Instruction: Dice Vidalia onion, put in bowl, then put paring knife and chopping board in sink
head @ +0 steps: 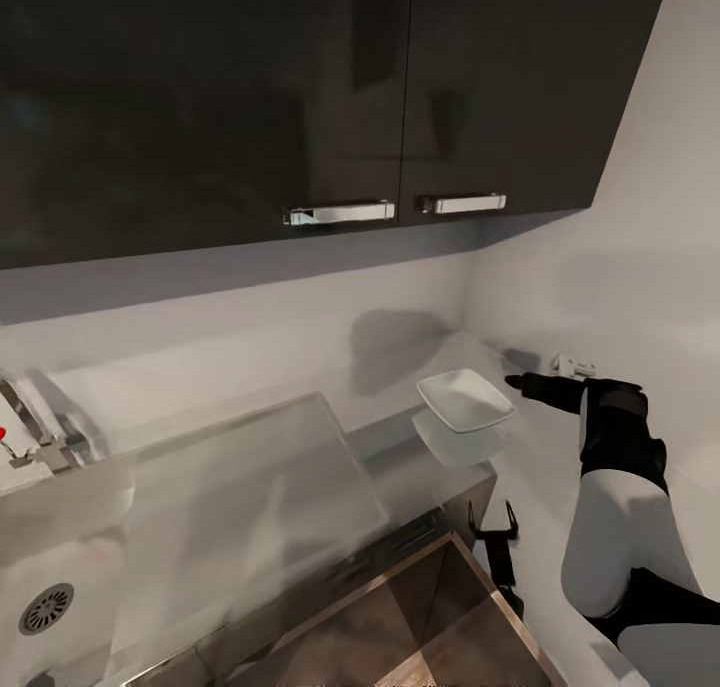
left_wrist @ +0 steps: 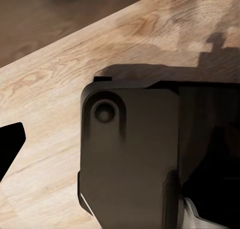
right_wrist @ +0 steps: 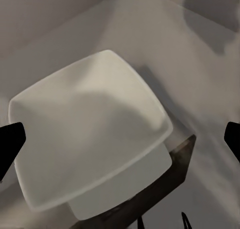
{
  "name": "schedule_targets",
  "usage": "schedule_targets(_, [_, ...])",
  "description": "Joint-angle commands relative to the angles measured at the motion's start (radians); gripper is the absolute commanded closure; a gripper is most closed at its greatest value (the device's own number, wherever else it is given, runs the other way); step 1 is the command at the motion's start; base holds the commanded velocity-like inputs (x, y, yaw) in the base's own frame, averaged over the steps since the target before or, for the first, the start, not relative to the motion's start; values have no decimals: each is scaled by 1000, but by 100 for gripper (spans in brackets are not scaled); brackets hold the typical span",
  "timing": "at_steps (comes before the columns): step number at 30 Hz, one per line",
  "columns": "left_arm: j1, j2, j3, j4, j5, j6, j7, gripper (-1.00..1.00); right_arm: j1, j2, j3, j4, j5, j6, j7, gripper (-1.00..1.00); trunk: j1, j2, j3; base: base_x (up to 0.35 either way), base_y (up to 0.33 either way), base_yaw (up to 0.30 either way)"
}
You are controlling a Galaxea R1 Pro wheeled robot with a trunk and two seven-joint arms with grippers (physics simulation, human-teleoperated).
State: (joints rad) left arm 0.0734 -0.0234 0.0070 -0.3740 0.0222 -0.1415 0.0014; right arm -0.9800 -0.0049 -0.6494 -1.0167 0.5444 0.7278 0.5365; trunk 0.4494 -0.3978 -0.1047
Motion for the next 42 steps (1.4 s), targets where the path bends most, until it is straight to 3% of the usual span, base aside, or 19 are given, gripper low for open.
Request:
schedule_targets(1, [0, 0, 1, -1, 2, -1, 0, -100, -1, 0, -2, 1, 11, 1, 9, -100, 1, -2, -4, 0, 0, 0])
schedule_targets(42, [0, 0, 1, 0, 2, -1, -1, -100, -1, -1, -6, 9, 10, 2, 6, -100, 1, -2, -71, 0, 0, 0])
